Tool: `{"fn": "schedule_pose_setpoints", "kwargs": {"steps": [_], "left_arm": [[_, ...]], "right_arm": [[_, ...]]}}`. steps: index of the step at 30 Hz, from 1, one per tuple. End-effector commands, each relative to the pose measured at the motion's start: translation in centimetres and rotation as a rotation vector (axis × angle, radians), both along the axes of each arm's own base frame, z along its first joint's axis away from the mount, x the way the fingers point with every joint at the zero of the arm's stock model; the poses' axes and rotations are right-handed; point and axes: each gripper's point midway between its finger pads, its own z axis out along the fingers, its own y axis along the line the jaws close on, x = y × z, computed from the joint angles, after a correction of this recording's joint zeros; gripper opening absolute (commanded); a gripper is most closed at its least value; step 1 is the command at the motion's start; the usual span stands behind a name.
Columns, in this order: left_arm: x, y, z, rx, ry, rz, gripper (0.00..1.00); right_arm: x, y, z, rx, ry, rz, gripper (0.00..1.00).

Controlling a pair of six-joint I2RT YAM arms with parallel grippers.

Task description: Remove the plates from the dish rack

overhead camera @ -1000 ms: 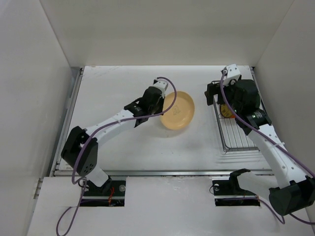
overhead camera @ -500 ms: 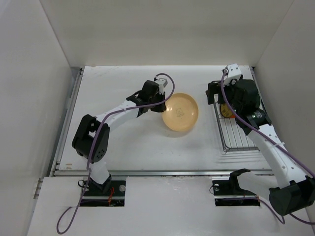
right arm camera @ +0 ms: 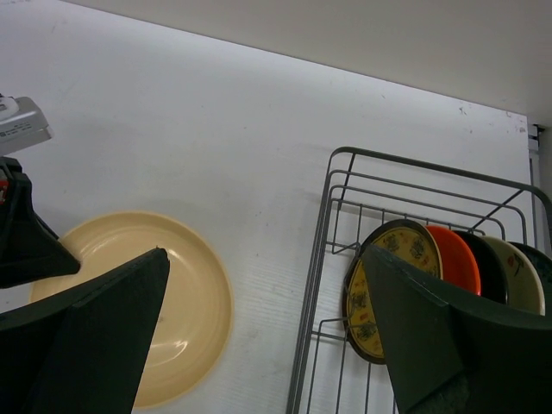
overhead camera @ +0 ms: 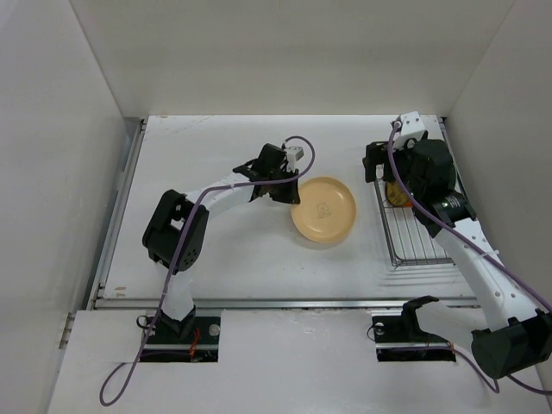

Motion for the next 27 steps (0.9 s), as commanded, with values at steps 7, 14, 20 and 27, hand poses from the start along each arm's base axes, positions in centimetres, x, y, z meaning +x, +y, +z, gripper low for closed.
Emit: {"fn": "schedule_pose_setpoints", "kwargs": {"steps": [7,14,20,27], "left_arm": [[0.2,-1.6,0.3,-0.031,0.042,-0.058,0.12],[0.3,-1.5,-0.4,-0.002,0.064,-0.057,0.25],[0.3,-0.9,-1.1,0.036,0.076,-0.036,0.33],[2.5,0.8,2.8,0.085,-0.066,0.062,0.60]], "right_arm": [[0.1,-0.3,2.8,0.023,-0.092,-0.032,1.00],[0.2,-0.7,2.4,0.016,-0.085,-0.052,1.00],[0.7,-3.1,2.6,-0.029,-0.103,-0.189,1.00],[2.5,-9.5,0.2,-0.266,-0.040,-0.534,1.00]]}}
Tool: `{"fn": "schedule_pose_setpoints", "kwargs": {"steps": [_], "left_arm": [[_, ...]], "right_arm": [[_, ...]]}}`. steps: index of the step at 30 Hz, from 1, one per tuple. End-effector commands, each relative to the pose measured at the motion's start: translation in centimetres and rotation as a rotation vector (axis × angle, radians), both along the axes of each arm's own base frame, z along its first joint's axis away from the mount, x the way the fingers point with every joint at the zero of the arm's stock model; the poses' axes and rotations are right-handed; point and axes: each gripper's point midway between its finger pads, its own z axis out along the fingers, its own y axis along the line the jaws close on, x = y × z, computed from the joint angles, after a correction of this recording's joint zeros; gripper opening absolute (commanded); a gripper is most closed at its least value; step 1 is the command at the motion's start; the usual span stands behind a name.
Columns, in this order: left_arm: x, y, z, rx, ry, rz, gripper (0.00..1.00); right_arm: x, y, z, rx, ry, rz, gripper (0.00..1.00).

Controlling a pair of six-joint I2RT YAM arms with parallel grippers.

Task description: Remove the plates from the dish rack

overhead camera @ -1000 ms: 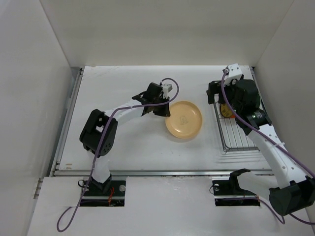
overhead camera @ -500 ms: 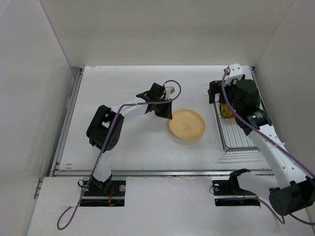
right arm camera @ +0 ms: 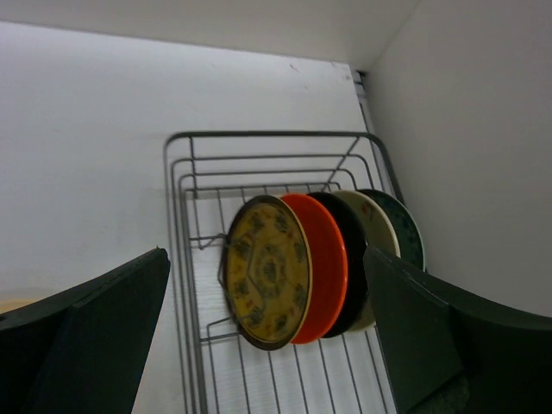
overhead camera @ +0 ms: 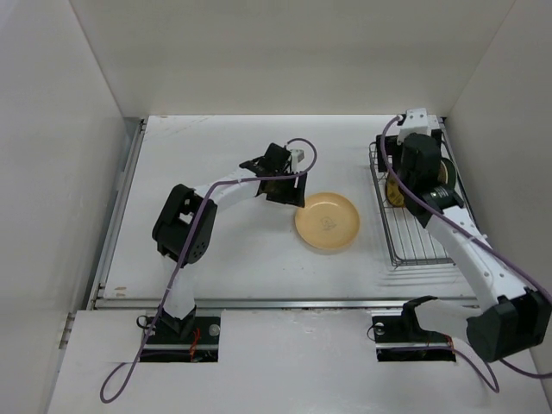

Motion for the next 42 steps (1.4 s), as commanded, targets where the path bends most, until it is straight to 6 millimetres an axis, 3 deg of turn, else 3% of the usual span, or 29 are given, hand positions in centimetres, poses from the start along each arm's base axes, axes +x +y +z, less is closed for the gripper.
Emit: {"fn": "schedule_pose_setpoints", "kwargs": {"steps": [1,4,6,7,12,14,20,29,42], "left_arm": [[1.9,0.9,5.7,-0.001,-0.173,0.045,0.63],[2.0,2.1,9.9,-0.027,-0.304,0.077,0.70],[2.1,3.1,11.7,-0.021,-0.364,0.108,0.73],[1.9,3.2,14.0,-0.062,-0.417,0.114,0.73],[1.2,4.4,16.9,-0.097,-0.499,0.149,0.78],[0.9,4.6,17.1,-0.101,-0.493,0.154,0.78],[0.7,4.3,17.3,-0.116,-0.480,0.146,0.78],[0.7,4.3,18.1,-0.127,-0.495,0.148,0.78],[0.7,4.3,18.1,-0.127,-0.495,0.148,0.81]], "right_arm": [[1.3,-3.6,-0.9,-0.140,0.042,-0.205,1.00],[2.1,-4.0,-3.8,-0.184,0.147,-0.220,1.00],[2.2,-4.4,-4.6,-0.202,0.180,-0.225,0.97],[2.2,-4.6,-4.6,-0.206,0.179,-0.236,0.96],[2.4,-7.0,-5.8,-0.214,0.231,-0.275,0.88],[2.1,-8.3,-6.0,-0.214,0.245,-0.307,0.80],[2.1,-8.4,-7.8,-0.187,0.313,-0.242,0.63],[2.7,-7.3,-9.3,-0.170,0.358,-0.177,0.55],[2.5,-8.4,-12.0,-0.169,0.455,-0.182,0.45]]}}
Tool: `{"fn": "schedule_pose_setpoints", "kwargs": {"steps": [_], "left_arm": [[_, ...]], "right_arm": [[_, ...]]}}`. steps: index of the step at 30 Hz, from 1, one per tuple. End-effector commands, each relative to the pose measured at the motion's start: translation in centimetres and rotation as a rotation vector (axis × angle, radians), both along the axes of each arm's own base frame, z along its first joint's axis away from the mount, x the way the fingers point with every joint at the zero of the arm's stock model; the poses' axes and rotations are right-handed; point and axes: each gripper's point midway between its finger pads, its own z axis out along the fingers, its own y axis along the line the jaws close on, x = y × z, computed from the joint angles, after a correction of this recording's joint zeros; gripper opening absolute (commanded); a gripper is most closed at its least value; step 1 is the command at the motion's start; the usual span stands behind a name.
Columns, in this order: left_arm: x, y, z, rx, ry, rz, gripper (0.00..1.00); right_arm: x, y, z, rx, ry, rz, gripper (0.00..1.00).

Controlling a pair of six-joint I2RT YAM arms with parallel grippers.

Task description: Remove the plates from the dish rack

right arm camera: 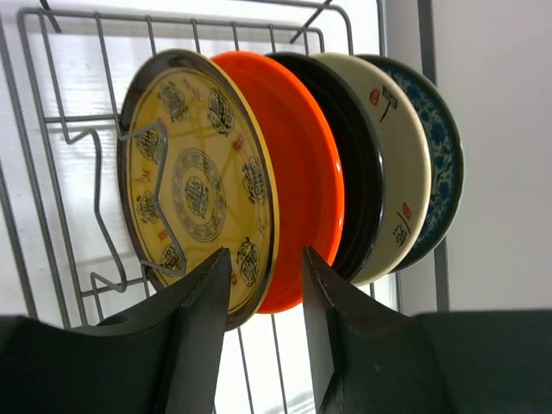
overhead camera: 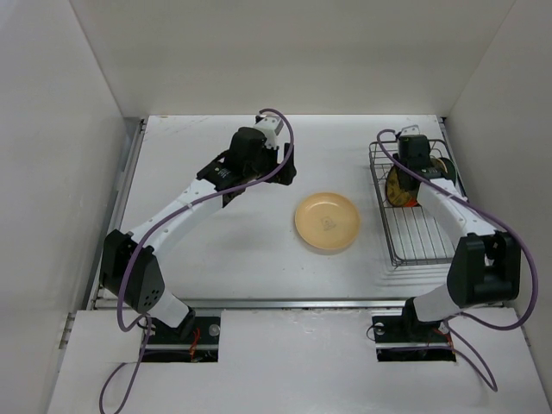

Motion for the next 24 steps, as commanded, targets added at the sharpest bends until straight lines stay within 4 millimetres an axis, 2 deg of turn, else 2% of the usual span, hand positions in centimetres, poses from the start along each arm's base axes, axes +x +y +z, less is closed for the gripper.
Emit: {"fn": "schedule_pose_setpoints", "kwargs": {"steps": [1,17,20,24], "left_arm": [[0.0,-0.1,1.7,-0.030,-0.039,0.000,0.82],[-0.1,-0.3,1.7,-0.033,-0.036,-0.008,0.83],[-0.1,-0.3,1.7,-0.033,-0.036,-0.008,0.83],[-0.1,-0.3,1.7,-0.033,-0.036,-0.008,0.83]], "right_arm": [[0.8,-0.3,1.3,0.011,-0.023,-0.003,0.43],[1.0,-0.8,1.4,0.011,-0.027,-0.025,0.00],[0.9,-1.0,1.4,0.005,-0.028,-0.032,0.00],[1.1,-1.3,3.3,-0.002,-0.100,-0.059,0.00]]}}
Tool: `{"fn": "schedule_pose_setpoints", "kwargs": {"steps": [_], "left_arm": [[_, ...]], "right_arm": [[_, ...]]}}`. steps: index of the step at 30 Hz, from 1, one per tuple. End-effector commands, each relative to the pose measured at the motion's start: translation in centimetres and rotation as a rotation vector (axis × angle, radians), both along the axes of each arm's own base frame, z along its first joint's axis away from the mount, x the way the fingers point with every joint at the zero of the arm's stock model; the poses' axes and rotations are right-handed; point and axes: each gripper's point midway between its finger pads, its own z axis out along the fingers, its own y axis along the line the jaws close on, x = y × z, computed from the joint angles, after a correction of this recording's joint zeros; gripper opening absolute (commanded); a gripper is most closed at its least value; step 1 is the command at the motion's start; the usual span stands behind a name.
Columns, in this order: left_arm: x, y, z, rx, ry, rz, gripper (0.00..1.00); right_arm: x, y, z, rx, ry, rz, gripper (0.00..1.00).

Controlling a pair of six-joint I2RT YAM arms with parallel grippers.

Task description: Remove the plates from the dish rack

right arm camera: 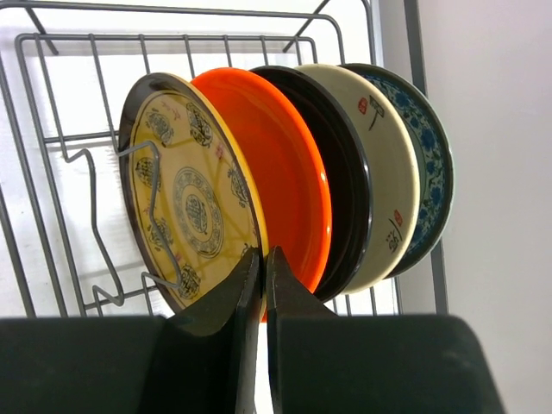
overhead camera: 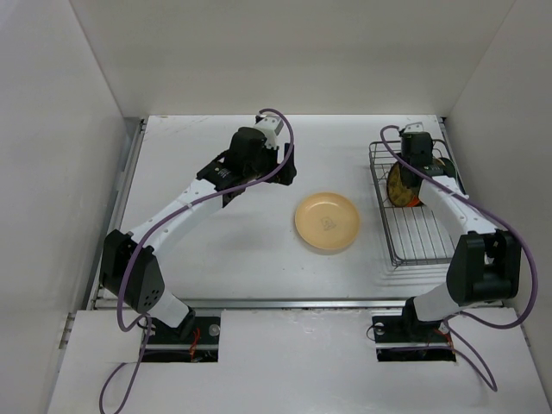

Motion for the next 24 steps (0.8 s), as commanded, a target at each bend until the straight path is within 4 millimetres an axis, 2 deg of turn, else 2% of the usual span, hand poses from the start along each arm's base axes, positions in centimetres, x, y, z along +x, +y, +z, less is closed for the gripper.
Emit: {"fn": "schedule_pose_setpoints", "kwargs": {"steps": [1,8,9,11,12,19,22,24], "left_arm": [[-0.1,-0.2,1.7,-0.032,-0.037,-0.006,0.83],[-0.1,-0.2,1.7,-0.032,-0.037,-0.006,0.83],[-0.1,-0.2,1.7,-0.032,-0.037,-0.006,0.83],[-0.1,-0.2,1.7,-0.032,-0.037,-0.006,0.83],[-0.1,-0.2,1.7,-0.032,-0.037,-0.006,0.83],[-0.1,-0.2,1.7,-0.032,-0.037,-0.006,0.83],[-0.6,-0.8,1.5,-0.044,-0.030,-0.050,0.83],[-1.3,-1.8,1.6,-0.077,-0.021,-0.113,0.83]], "right_arm": [[0.5,-1.0,3.4,-0.025,-0.112,-0.053,0.00],[0.1,-1.9,7.3,-0.040,-0.262,-0.112,0.00],[-0.1,-2.1,7.1,-0.049,-0.261,-0.123,0.00],[-0.1,-2.1,8.5,-0.042,-0.313,-0.125,0.00],[-0.3,-2.3,8.2,-0.049,-0.304,-0.134,0.00],[-1.5,-2.8,12.3,-0.045,-0.463,-0.169,0.00],[-2.3,-1.7,14.2,0.004,-0.530,-0.098,0.00],[-2.1,0.9,14.1,0.107,-0.522,0.038,0.00]]}}
